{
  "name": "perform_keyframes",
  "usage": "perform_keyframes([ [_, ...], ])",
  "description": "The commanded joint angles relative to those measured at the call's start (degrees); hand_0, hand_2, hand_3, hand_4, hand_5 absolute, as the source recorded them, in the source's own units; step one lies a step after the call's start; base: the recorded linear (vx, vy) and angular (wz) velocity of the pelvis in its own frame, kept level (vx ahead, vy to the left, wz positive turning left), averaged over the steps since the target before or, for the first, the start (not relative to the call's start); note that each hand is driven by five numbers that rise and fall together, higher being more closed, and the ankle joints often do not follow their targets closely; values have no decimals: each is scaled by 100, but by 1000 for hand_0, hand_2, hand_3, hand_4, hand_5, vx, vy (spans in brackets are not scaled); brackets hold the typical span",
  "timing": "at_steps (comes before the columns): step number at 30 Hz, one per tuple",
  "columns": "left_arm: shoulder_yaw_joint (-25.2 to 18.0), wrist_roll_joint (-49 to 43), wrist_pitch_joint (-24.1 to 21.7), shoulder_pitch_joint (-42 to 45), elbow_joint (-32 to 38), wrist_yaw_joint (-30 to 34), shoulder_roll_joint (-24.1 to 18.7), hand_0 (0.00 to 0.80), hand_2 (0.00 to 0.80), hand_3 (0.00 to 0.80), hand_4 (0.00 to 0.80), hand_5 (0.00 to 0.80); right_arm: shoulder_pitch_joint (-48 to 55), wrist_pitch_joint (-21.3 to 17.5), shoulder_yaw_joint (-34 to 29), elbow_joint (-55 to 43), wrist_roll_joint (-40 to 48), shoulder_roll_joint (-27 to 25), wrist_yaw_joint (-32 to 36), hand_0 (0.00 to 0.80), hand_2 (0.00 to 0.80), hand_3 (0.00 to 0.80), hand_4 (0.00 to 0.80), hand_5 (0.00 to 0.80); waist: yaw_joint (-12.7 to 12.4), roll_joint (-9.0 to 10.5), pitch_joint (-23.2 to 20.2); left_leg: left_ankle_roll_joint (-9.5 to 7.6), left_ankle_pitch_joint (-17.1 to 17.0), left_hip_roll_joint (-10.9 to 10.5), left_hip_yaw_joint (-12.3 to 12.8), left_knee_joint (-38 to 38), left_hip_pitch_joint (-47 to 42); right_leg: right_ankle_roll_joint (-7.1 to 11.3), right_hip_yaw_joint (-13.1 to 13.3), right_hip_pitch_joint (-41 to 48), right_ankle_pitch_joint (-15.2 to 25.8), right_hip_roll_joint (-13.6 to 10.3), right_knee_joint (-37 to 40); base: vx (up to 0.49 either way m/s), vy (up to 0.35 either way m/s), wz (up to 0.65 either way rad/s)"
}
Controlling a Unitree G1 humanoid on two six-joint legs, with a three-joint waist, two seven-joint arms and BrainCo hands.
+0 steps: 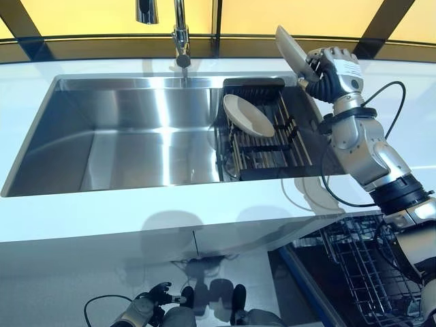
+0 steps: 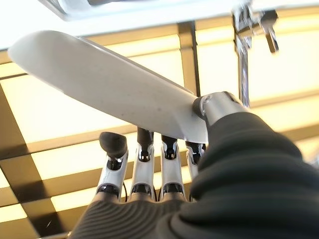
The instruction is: Take plates into dishwasher
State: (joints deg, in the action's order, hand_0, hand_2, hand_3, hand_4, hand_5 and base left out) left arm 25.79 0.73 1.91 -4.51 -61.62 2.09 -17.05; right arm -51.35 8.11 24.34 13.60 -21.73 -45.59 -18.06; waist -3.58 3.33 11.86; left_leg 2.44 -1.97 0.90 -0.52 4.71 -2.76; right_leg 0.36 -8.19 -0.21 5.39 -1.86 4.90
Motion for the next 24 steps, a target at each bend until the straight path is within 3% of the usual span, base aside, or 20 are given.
perform_keyframes([
  [1, 22, -123, -119, 2, -301, -72, 104, 0, 0, 0, 0, 0, 38, -141, -481, -576, 434, -379, 47, 800, 800, 800, 800, 800, 92, 187, -408, -410, 285, -375, 308, -186, 127, 201, 188, 113, -205, 36, -85, -28, 116, -12],
  [12, -306, 22, -197, 148, -494, -117, 97, 0, 0, 0, 0, 0, 944, -366, -1479, -1190, 1447, -1122, 470, 800, 800, 800, 800, 800, 491, 229, -575, -536, 391, -454, 639, -139, -117, 385, 447, 39, -115, -86, -285, -56, 118, -21],
  [24, -725, -24, -179, 127, -835, -88, -90, 0, 0, 0, 0, 0, 2499, -590, -2613, -1478, 2204, -1196, 658, 800, 800, 800, 800, 800, 980, 238, -491, -630, 453, -460, 1075, -144, -178, 646, 705, -465, 196, -184, -545, -82, 70, -32],
])
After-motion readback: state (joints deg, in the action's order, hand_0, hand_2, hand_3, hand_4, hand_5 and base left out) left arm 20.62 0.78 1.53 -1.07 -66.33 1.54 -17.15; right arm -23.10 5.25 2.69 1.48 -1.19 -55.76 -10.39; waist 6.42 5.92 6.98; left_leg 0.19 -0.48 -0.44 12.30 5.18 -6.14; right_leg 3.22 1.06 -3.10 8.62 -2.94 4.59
